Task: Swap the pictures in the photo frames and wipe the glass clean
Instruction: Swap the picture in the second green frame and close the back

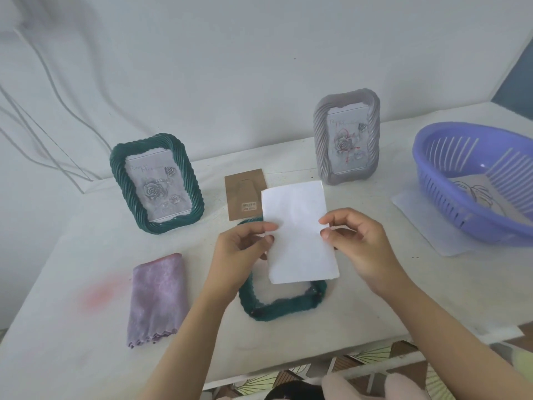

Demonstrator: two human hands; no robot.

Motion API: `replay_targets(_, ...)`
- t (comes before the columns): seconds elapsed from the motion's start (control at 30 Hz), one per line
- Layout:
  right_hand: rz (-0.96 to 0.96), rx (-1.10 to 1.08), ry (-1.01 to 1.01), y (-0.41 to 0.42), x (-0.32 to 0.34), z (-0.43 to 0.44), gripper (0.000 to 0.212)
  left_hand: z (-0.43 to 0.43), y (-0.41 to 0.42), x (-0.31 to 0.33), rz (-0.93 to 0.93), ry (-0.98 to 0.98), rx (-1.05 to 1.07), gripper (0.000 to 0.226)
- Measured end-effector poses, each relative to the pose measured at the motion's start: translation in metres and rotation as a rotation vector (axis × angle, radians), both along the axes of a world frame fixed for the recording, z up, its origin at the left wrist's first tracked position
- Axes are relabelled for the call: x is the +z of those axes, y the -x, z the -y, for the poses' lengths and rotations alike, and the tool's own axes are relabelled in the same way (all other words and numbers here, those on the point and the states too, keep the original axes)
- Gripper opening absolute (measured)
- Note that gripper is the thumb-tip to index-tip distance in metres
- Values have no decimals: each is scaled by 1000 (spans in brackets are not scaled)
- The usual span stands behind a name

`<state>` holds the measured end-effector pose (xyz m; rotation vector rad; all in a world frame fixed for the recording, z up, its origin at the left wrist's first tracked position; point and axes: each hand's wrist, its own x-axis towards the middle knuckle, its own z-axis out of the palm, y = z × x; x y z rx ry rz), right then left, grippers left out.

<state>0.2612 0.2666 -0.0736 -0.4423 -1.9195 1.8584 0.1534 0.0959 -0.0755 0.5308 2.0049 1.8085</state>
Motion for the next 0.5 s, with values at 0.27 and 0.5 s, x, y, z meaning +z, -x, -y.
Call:
replay_targets(0.27, 179, -387, -1082, -53, 41, -93, 17, -56, -20, 14, 50, -92, -7, 32)
replay_targets(0.5, 666, -113, -858, -101, 59, -151, 32, -114, -40, 6, 134, -94, -28, 31)
